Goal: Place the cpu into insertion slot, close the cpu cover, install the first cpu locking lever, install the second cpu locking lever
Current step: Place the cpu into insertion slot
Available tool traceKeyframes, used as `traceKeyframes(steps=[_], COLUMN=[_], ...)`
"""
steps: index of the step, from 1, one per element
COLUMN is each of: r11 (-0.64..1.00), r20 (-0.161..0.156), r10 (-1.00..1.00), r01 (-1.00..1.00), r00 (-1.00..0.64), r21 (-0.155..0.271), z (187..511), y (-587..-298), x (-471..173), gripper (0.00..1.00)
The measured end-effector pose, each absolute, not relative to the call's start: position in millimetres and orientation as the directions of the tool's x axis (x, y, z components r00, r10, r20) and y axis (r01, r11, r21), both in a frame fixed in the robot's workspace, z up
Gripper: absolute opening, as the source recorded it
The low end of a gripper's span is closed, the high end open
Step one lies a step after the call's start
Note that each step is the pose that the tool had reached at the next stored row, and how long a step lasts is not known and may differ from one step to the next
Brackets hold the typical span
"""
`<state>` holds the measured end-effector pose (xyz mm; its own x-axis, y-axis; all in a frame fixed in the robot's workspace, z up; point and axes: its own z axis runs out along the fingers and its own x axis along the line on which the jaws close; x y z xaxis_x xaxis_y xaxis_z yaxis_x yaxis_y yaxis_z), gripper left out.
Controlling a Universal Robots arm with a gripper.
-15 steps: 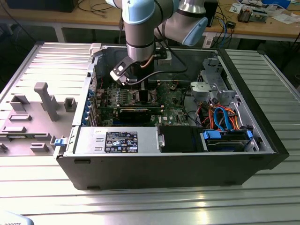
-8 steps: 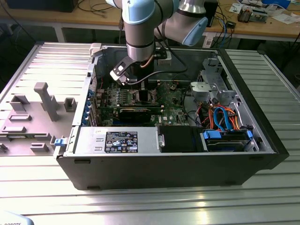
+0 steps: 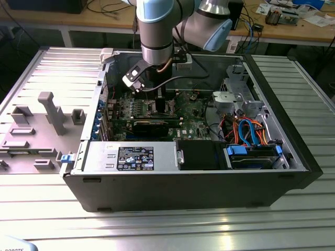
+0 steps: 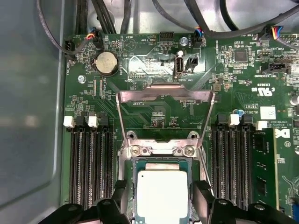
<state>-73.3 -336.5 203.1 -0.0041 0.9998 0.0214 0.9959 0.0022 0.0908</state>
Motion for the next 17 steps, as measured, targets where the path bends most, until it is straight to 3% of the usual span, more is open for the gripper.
traceKeyframes(steps=[8,13,14,17], r11=[0.002,0.001,0.001,0.001], r20=[0.021,0.022,0.022,0.022], r10=[1.000,1.000,1.000,1.000], r01=[0.997,0.997,0.997,0.998], r00=[-0.004,-0.002,-0.002,-0.002], r21=[0.083,0.073,0.071,0.058], z=[218.3,223.2,223.4,225.4], y=[-336.5,-336.5,-336.5,-336.4], x=[-73.2,-72.5,-72.3,-70.8], gripper=[0.65,0.34,0.34,0.16])
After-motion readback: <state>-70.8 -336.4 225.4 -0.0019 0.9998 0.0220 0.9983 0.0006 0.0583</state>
